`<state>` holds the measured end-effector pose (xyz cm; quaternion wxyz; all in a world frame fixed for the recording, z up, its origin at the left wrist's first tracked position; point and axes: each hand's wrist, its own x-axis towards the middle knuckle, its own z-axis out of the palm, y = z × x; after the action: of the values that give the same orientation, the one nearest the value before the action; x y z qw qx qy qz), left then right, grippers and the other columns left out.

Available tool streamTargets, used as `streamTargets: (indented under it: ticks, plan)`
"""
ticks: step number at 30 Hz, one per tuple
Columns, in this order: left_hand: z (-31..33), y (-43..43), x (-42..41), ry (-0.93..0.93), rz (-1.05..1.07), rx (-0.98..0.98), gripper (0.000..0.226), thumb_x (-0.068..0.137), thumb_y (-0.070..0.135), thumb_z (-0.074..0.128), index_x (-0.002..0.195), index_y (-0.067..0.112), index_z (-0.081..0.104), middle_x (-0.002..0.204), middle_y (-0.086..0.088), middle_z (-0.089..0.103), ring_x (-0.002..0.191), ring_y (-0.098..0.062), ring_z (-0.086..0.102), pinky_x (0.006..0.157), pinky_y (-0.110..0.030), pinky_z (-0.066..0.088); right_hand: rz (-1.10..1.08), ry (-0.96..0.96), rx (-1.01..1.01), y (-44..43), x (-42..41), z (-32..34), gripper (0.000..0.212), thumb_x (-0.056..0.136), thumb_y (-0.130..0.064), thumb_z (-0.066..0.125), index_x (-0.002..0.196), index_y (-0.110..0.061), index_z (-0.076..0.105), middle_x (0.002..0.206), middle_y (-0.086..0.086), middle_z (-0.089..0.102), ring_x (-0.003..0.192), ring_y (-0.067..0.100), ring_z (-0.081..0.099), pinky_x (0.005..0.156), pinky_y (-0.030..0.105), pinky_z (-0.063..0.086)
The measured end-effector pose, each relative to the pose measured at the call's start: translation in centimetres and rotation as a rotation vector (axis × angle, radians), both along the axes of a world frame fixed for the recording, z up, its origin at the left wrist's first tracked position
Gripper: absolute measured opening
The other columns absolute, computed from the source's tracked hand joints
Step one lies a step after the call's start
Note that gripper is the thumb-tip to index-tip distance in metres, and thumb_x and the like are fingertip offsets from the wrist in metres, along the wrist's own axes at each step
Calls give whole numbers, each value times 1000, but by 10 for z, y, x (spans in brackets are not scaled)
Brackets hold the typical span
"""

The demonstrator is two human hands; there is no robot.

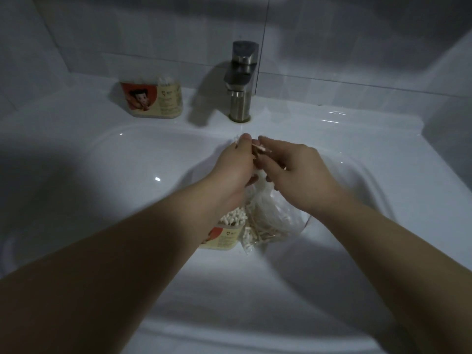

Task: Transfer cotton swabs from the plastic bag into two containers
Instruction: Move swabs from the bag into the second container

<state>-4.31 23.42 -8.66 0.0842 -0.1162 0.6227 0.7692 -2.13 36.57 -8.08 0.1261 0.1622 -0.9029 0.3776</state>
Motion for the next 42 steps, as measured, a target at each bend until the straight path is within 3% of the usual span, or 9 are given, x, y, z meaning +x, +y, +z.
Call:
streamTargets:
  ticks: [4, 9, 11, 14, 20, 30, 35, 38, 42]
  plan:
    - [7, -7, -2, -95, 31, 242, 23, 109, 24, 44, 93, 18, 59, 63, 5, 67, 49, -9, 66, 48, -21, 52, -41, -7, 13, 4, -1, 4, 38, 89, -39, 73, 127, -31, 69, 88, -21, 71, 84, -8, 64, 70, 2, 41]
    - [9, -7, 5, -137, -223, 256, 21, 107, 9, 43, 91, 13, 56, 55, 5, 35, 39, -6, 32, 35, -19, 30, 108, -37, 165, 9, -2, 4, 102, 68, -52, 85, 155, -24, 39, 137, -7, 49, 119, 3, 50, 93, 15, 44]
    - [8, -4, 9, -118, -307, 152, 30, 104, 5, 39, 81, 12, 55, 60, -1, 44, 50, -11, 46, 42, -21, 41, 195, -82, 276, 9, -3, 3, 116, 65, -51, 87, 159, -18, 29, 151, -1, 41, 135, 11, 42, 109, 24, 39]
    - [5, -5, 11, -129, -403, 86, 24, 104, 6, 37, 102, 8, 60, 91, -14, 54, 80, -22, 57, 60, -29, 48, 199, -37, 351, 8, -5, 3, 105, 69, -37, 90, 156, -13, 36, 141, 5, 53, 128, 19, 51, 106, 20, 37]
    - [7, -6, 8, -190, -376, 256, 28, 104, -1, 30, 94, 7, 55, 81, -12, 50, 76, -21, 55, 68, -32, 56, 290, -6, 412, 12, -4, 7, 120, 60, -51, 92, 155, -8, 35, 152, 7, 45, 136, 16, 45, 111, 15, 29]
    - [5, -7, 9, -143, -372, 123, 31, 103, 1, 35, 82, 11, 55, 63, -2, 50, 47, -10, 55, 49, -23, 47, 202, 28, 354, 13, -1, 14, 75, 75, -41, 86, 139, -12, 57, 116, -3, 65, 104, 12, 60, 92, 24, 48]
    - [1, -7, 5, -141, -232, -19, 12, 103, 16, 50, 92, 18, 54, 49, 6, 35, 36, -8, 28, 44, -21, 34, 44, 132, 290, 20, 4, 26, 18, 91, -29, 62, 95, -18, 75, 83, -7, 74, 75, 7, 69, 71, 27, 56]
    - [1, -10, 3, -132, -196, -58, 9, 100, 19, 53, 92, 20, 50, 53, 7, 31, 37, -10, 24, 46, -22, 28, 28, -227, 444, 25, 6, 26, 25, 83, -20, 52, 72, -15, 74, 61, 0, 72, 55, 10, 69, 62, 33, 60]
    - [0, -9, 2, -135, -235, -93, 8, 100, 22, 53, 92, 21, 52, 54, 8, 29, 38, -10, 25, 47, -23, 29, 96, -507, 720, 20, 4, 8, 27, 75, -9, 48, 72, -16, 74, 66, 3, 73, 54, 16, 71, 62, 32, 63]
